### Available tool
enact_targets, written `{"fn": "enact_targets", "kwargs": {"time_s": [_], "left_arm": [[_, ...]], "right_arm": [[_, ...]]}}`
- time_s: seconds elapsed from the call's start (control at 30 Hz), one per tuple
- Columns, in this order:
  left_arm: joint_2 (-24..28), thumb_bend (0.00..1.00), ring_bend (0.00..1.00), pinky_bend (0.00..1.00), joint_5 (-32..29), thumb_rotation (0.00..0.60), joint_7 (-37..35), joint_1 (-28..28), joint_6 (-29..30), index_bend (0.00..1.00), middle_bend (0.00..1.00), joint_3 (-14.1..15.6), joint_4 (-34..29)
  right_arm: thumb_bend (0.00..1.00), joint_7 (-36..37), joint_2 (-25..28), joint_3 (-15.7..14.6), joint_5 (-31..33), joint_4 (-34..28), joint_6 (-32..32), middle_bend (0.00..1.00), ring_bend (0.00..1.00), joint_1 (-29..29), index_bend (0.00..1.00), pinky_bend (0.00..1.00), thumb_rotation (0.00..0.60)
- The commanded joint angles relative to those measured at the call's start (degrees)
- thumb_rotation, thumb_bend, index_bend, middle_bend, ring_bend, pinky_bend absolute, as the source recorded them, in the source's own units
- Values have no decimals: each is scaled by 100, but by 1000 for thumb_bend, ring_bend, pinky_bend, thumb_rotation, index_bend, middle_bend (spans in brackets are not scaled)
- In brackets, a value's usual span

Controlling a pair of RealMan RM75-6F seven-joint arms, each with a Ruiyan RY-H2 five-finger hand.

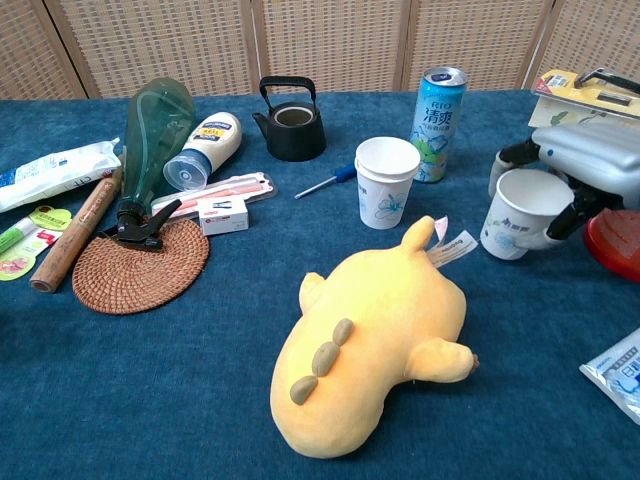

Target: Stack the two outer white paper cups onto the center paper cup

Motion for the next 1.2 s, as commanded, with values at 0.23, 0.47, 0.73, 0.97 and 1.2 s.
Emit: {"fn": "enact_targets", "kwargs": {"time_s": [0.23,0.47,0.73,0.97,1.2], "left_arm": [[34,250,0,276,25,600,-71,12,-12,34,0,-5,-12],[57,250,0,276,52,600,-113,23,-17,35,0,-7,-19],[47,249,0,277,62,600,-87,26,-44,34,0,-5,-23],[65,249,0,276,-10,600,-117,-1,-138,35,0,-8,-28],[77,250,0,275,-55,600,-123,-22,-174,34,0,-29,22]], "right_arm": [[203,-631,593,325,-92,-1003,153,448,227,179,417,452,600],[209,-1284,956,743,116,-1653,68,450,226,530,420,452,600],[198,-1834,874,1012,723,-1851,-180,450,226,991,419,452,600],[186,-1976,468,1084,1249,-1768,-371,450,226,1394,420,452,600],[191,-2230,163,1178,1491,-1417,-483,450,226,1852,420,452,600]]}}
